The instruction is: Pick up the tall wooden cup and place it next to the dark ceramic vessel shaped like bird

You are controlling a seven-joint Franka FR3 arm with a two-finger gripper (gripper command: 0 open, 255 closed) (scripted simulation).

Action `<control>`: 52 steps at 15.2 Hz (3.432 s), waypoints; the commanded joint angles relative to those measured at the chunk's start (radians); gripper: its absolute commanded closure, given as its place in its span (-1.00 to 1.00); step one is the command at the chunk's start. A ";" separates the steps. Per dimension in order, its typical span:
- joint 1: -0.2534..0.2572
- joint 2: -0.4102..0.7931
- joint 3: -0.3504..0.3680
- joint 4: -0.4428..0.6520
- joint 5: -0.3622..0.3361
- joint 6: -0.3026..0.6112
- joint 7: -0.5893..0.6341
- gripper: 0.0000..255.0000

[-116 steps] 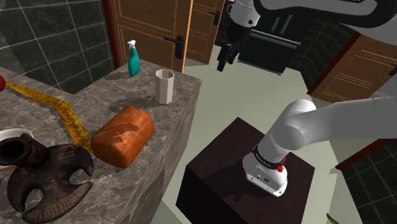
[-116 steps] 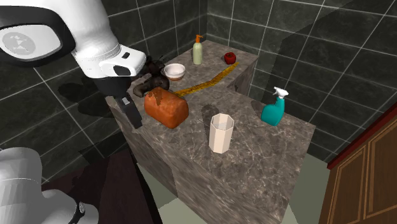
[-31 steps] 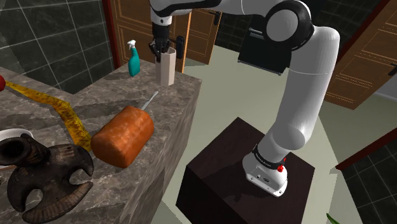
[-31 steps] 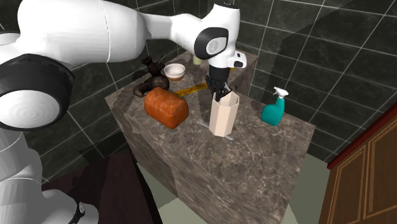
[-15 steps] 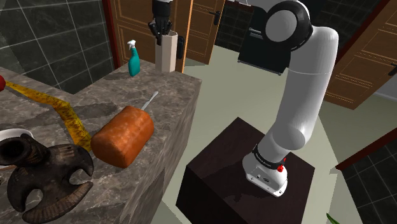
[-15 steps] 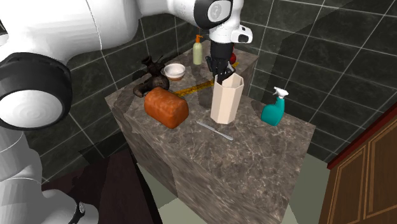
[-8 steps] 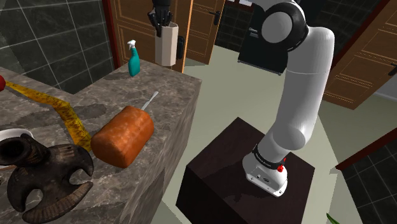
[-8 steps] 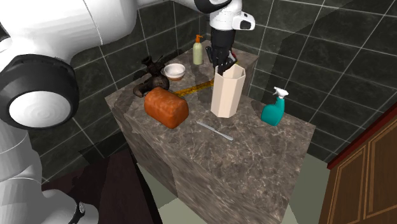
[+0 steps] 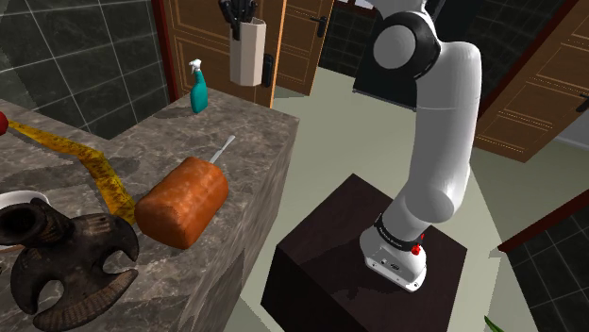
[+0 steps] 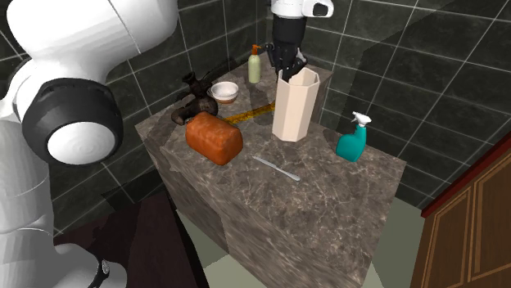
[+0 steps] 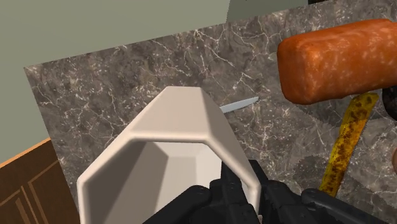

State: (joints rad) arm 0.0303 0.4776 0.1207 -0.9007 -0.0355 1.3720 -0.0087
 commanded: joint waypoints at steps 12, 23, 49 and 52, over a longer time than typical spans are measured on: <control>0.115 -0.235 0.062 -0.327 0.012 0.095 0.190 1.00; 0.253 -0.333 0.158 -0.464 0.016 0.138 0.427 1.00; 0.755 0.029 0.351 0.016 -0.179 -0.007 1.026 1.00; 0.727 -0.010 0.355 -0.091 -0.161 0.061 1.027 1.00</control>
State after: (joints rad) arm 0.7651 0.4793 0.4743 -0.9576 -0.2018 1.4093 1.0163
